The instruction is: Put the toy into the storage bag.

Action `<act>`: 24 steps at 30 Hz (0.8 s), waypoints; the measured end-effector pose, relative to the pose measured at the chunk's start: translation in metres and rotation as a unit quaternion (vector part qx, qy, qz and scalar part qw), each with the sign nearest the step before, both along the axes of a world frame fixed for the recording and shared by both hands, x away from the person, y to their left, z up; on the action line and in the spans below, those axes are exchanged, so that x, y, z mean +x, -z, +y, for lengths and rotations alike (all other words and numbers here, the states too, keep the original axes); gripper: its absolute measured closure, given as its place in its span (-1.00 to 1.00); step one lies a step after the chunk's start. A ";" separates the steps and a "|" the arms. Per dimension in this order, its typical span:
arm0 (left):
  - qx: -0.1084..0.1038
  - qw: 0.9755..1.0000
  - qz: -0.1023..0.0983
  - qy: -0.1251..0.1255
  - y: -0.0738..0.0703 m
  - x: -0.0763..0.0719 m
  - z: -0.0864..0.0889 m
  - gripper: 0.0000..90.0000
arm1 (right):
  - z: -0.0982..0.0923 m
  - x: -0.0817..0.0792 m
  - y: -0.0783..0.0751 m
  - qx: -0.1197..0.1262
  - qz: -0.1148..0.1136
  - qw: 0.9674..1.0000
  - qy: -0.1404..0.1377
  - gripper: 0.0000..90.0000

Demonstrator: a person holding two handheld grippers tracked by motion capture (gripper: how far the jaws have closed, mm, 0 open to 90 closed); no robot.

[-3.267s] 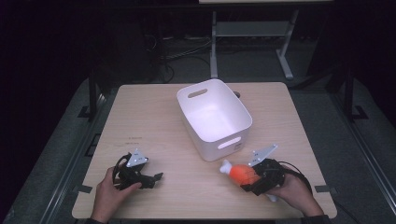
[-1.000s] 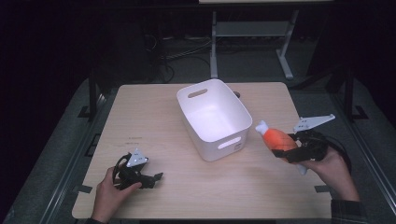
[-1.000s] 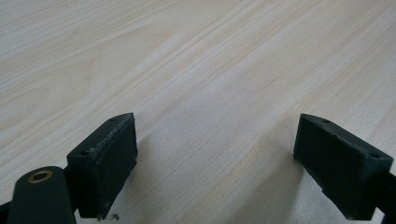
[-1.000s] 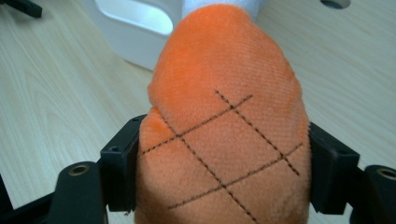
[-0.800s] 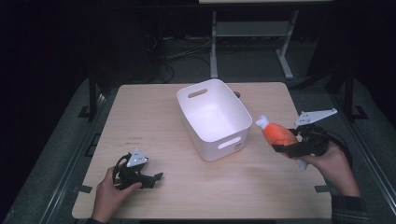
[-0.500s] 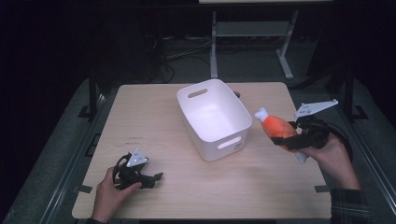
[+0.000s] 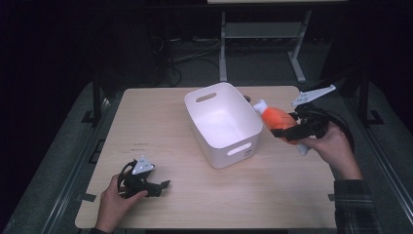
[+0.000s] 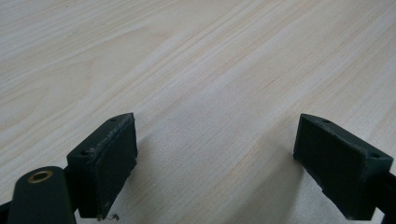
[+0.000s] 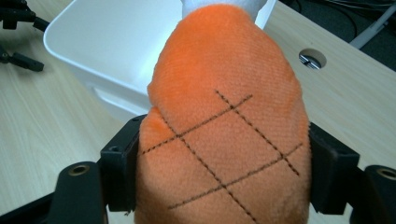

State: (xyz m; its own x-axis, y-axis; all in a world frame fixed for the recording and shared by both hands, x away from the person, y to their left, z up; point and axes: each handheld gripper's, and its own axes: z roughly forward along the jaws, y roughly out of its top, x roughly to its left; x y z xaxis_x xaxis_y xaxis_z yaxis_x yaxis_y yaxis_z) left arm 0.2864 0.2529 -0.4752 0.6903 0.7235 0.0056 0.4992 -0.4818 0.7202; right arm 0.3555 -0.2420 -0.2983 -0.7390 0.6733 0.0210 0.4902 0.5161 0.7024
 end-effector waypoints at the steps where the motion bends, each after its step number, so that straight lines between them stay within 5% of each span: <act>1: -0.001 1.000 -0.001 -0.001 0.000 0.000 0.000 -0.72 | 0.003 0.002 -0.001 -0.001 0.000 1.000 -0.001 -0.41; 24: 0.000 1.000 0.000 0.000 0.000 0.000 0.000 -0.72 | 0.068 0.041 -0.014 -0.014 0.003 1.000 -0.020 -0.41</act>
State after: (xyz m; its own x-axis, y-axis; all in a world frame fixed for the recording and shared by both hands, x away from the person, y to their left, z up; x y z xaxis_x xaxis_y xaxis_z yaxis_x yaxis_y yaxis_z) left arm 0.2864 0.2529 -0.4752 0.6906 0.7232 0.0052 0.4990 -0.4817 0.7204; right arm 0.3960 -0.1742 -0.2848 -0.7647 0.6444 0.0063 0.4728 0.5544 0.6849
